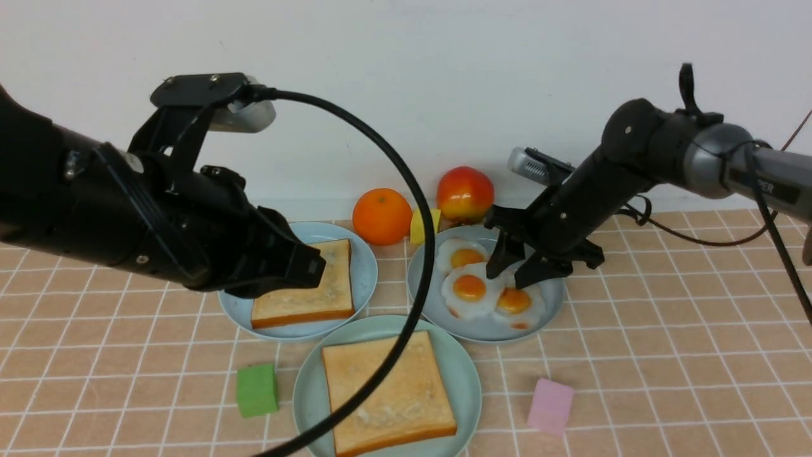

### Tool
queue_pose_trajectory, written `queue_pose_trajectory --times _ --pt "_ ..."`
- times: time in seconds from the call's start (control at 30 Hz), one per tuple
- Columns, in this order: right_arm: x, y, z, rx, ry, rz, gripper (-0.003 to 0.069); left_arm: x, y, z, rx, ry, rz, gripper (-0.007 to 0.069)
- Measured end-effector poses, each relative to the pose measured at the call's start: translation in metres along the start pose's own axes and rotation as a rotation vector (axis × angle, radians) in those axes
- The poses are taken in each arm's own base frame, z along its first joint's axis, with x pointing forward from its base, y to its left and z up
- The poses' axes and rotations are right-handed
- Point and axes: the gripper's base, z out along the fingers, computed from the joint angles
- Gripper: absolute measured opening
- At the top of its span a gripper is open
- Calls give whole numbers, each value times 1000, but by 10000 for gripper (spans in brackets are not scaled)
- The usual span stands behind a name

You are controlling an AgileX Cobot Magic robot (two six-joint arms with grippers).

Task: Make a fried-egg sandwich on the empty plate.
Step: Use the right arm to grab a fried egg

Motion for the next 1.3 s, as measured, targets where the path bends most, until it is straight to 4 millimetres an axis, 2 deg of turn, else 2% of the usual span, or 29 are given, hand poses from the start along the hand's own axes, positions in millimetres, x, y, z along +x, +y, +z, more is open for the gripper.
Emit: queue_pose_trajectory --times 0.13,0.23,0.3,0.33,0.5,0.73,1.1,1.3 --pt "-1 0 3 -21 -3 22 343 0 0 0 0 0 0 38" --pt "-2 -1 4 -11 -6 28 276 0 0 0 -1 2 2 39" --pt "-2 -2 4 0 -6 25 206 0 0 0 -1 4 3 40" --pt "-2 -2 4 0 -6 25 206 0 0 0 -1 5 3 40" --pt "-1 -1 4 -8 -3 36 6 1 0 0 -1 11 5 49" --pt "-1 1 0 -9 1 30 -13 2 0 0 1 17 5 50" --pt "-2 17 -36 7 -59 -37 -13 3 0 0 2 33 10 60" --pt "8 24 -30 137 -24 -122 25 4 0 0 3 37 10 60"
